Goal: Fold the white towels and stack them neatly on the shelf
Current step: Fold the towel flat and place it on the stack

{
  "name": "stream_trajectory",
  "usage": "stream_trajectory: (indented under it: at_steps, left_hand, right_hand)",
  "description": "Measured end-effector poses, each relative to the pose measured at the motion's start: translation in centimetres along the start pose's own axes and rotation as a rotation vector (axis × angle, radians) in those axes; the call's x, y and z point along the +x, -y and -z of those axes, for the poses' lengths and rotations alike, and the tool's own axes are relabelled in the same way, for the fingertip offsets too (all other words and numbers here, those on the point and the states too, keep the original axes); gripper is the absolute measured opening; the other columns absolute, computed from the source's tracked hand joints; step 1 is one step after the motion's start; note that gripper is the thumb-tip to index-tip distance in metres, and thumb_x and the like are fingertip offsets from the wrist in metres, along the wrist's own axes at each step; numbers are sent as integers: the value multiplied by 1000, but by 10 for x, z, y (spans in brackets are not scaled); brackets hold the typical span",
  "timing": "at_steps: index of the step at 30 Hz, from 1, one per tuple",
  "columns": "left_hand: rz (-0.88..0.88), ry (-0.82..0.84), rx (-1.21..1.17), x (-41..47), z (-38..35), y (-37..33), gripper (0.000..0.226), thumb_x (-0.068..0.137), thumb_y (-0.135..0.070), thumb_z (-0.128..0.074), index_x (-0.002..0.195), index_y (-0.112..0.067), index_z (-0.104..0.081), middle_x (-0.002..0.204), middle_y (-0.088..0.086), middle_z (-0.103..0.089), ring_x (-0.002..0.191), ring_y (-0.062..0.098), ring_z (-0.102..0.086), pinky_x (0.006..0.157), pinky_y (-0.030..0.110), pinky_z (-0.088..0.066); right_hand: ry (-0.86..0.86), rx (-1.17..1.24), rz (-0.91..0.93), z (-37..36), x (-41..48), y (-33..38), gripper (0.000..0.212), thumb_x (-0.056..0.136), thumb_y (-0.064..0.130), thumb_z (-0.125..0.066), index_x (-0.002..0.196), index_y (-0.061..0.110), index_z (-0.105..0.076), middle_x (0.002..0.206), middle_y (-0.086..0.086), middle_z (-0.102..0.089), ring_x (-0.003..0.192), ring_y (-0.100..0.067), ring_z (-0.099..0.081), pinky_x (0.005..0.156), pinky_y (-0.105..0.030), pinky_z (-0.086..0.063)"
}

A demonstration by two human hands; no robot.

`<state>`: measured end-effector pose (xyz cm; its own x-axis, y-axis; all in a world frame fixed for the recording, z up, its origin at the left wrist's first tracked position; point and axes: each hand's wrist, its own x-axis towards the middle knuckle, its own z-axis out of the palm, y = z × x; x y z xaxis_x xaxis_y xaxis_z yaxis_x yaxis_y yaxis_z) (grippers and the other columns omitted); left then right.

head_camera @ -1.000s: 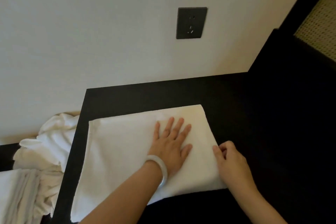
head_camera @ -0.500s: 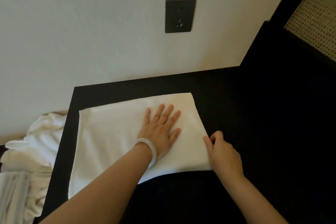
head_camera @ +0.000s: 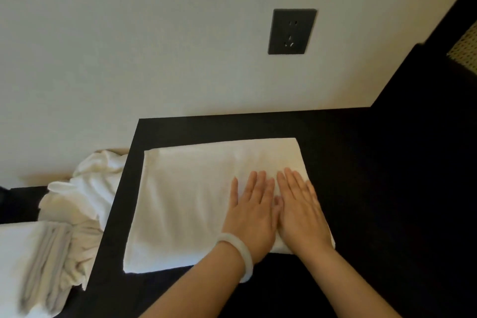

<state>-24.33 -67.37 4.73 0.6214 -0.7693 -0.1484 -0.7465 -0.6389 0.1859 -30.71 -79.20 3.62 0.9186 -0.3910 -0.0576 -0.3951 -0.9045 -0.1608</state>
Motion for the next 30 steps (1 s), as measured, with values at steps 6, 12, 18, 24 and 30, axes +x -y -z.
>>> stream_trajectory:
  at_steps: [6,12,18,24,30]
  left_hand:
    - [123,-67,80,-44,-15,58,63,101,-53,-7,153,-25,-29,159,4,-26,146,25,-25,110,57,-17]
    - [429,-154,69,-81,-8,145,63,95,-58,4,154,-35,9,163,-7,11,149,16,11,120,55,-2]
    - [281,-230,66,-56,-13,59,58,103,-44,-13,151,-18,-31,159,7,-25,147,30,-21,111,56,-13]
    - [302,-212,92,-71,-22,91,54,101,-39,-22,153,-27,-28,160,1,-25,146,24,-26,110,55,-16]
    - [513,-151,-22,-96,-11,135,64,89,-56,11,150,-41,19,158,-12,25,146,13,23,121,52,-1]
  right_hand:
    - [-8,-33,-2,-1,-2,-2,66,93,54,3,152,26,14,162,6,13,147,-7,17,119,-32,14]
    - [14,-51,-76,15,-5,16,61,102,43,-21,157,20,-5,165,-1,-9,151,-14,-2,123,-43,5]
    - [-8,47,186,16,8,82,57,101,35,-26,155,18,-21,164,-4,-14,152,-20,-3,120,-45,12]
    - [96,29,177,-2,10,43,68,86,60,7,148,37,24,154,14,30,143,-5,29,118,-34,21]
    - [106,-123,-127,12,5,0,76,82,65,11,150,32,21,157,8,24,146,-14,21,121,-44,9]
